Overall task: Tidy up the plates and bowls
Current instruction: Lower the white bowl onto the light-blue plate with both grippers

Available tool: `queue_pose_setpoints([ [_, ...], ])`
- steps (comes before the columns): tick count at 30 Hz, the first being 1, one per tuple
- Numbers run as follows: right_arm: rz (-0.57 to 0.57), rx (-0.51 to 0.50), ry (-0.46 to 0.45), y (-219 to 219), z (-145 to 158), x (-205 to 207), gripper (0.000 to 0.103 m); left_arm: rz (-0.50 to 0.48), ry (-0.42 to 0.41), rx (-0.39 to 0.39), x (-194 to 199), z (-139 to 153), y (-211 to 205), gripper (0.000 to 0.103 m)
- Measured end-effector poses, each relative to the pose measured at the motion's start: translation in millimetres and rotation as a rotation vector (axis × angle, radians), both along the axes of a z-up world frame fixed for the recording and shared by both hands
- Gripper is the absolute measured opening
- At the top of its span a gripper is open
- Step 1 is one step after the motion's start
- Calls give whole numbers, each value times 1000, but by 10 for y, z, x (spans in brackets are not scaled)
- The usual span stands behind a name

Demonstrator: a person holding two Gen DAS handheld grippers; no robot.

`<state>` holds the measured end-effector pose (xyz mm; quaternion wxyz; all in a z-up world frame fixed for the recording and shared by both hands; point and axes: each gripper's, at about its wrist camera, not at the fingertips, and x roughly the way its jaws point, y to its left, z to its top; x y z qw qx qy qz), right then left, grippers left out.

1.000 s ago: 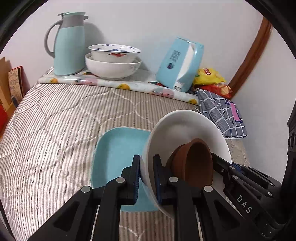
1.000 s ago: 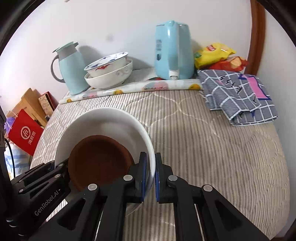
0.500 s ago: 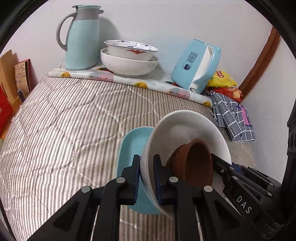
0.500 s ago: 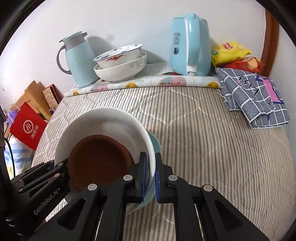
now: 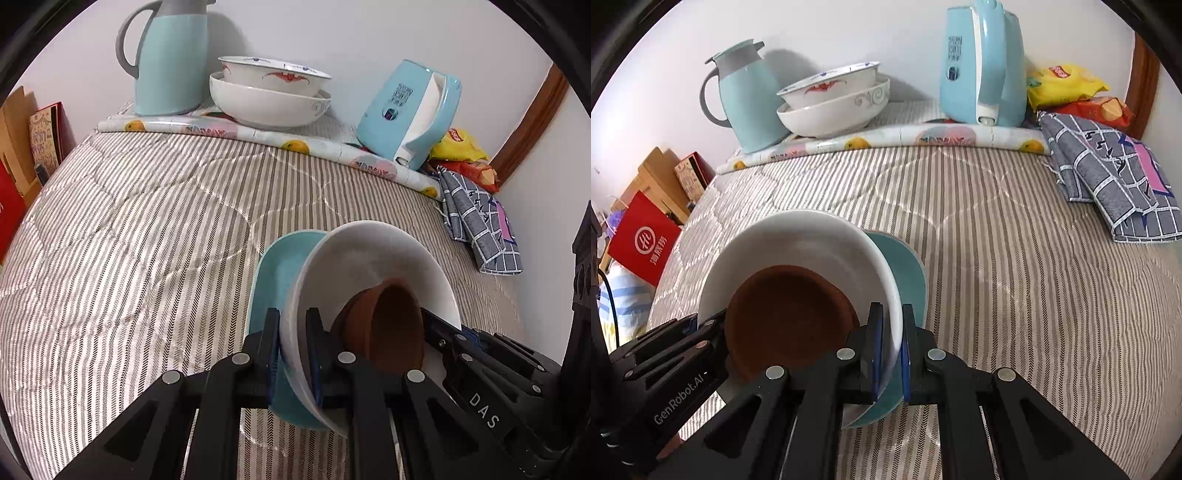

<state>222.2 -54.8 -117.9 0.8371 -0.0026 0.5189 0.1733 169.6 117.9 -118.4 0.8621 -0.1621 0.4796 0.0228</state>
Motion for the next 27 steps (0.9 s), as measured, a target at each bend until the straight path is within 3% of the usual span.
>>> queue_pose_setpoints([
  [22, 12, -13, -1, 60, -92, 97, 9, -18, 0, -12, 103, -119, 46, 15],
  [27, 19, 24, 16, 11, -98, 111, 10, -34, 0, -5, 89, -123, 37, 16],
])
